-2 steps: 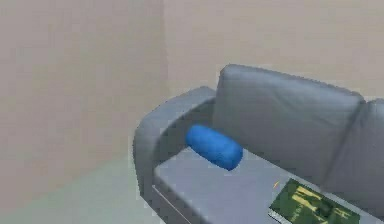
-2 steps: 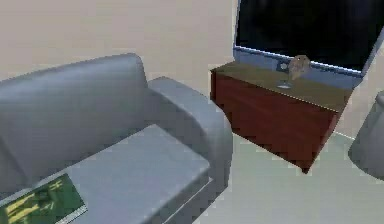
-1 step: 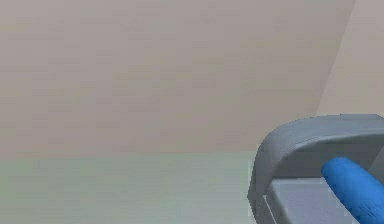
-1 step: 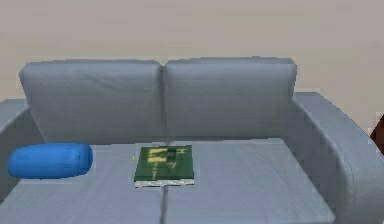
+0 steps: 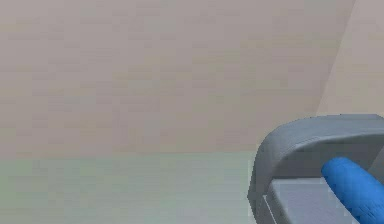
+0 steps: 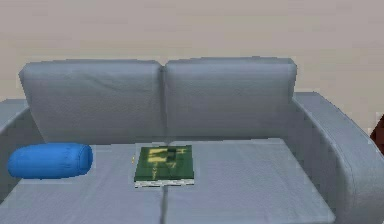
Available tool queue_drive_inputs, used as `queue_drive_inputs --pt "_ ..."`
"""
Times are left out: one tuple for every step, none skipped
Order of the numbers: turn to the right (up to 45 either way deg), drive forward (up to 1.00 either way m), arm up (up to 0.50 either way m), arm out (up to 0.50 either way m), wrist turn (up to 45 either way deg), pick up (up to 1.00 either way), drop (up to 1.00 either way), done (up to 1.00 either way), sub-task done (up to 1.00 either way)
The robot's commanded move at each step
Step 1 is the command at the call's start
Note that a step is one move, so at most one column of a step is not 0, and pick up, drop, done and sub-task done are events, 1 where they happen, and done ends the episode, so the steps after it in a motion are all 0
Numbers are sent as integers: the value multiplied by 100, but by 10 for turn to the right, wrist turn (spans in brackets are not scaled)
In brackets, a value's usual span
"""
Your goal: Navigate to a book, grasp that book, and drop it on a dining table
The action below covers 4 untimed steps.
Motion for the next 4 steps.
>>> queue_drive_inputs --pt "0 0 12 0 0 0 0 0 0" --pt "0 0 0 42 0 0 0 0 0" --pt "0 0 0 0 450 0 0 0 0" --pt "0 0 0 0 450 0 0 0 0"
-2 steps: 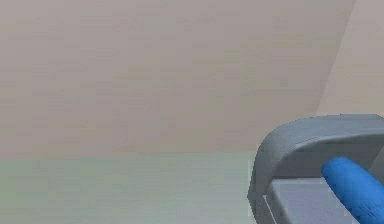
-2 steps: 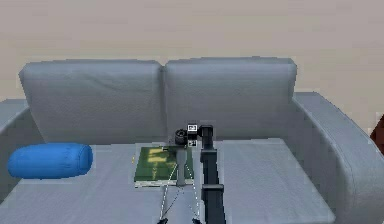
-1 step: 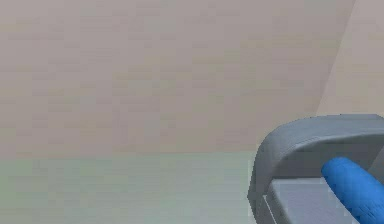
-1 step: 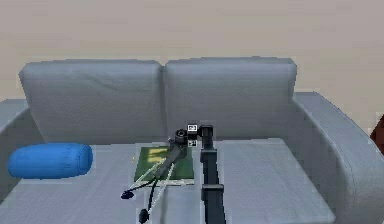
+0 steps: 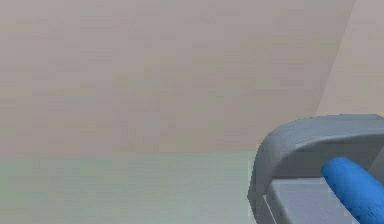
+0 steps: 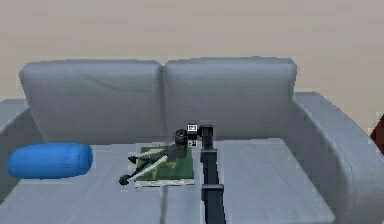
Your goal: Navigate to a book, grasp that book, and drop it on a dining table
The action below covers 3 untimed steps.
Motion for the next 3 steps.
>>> queue_drive_inputs --pt "0 0 0 0 450 0 0 0 0" --pt "0 0 0 0 240 0 0 0 0" --pt "0 0 -30 0 0 0 0 0 0"
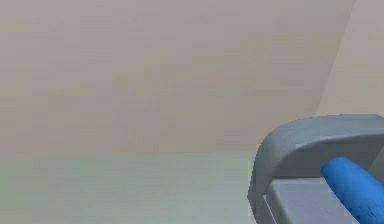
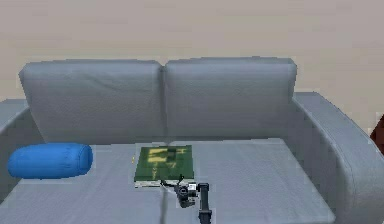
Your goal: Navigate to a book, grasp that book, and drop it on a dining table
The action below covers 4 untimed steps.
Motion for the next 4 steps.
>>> queue_drive_inputs --pt "0 0 0 0 0 100 0 0 0" --pt "0 0 10 0 0 0 0 0 0" --pt "0 0 46 0 0 0 0 0 0" --pt "0 0 0 0 -450 0 0 0 0"
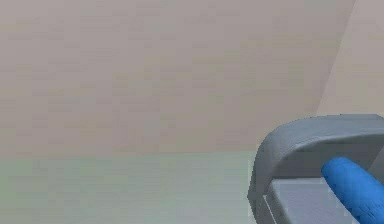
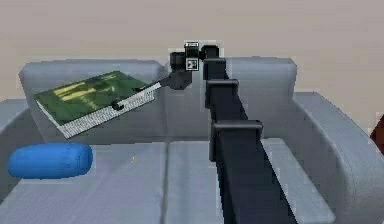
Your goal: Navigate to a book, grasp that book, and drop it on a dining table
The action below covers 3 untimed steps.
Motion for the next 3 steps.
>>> queue_drive_inputs --pt "0 0 0 0 -450 0 0 0 0" --pt "0 0 0 0 -180 0 0 0 0" --pt "0 0 0 -40 0 0 0 0 0"
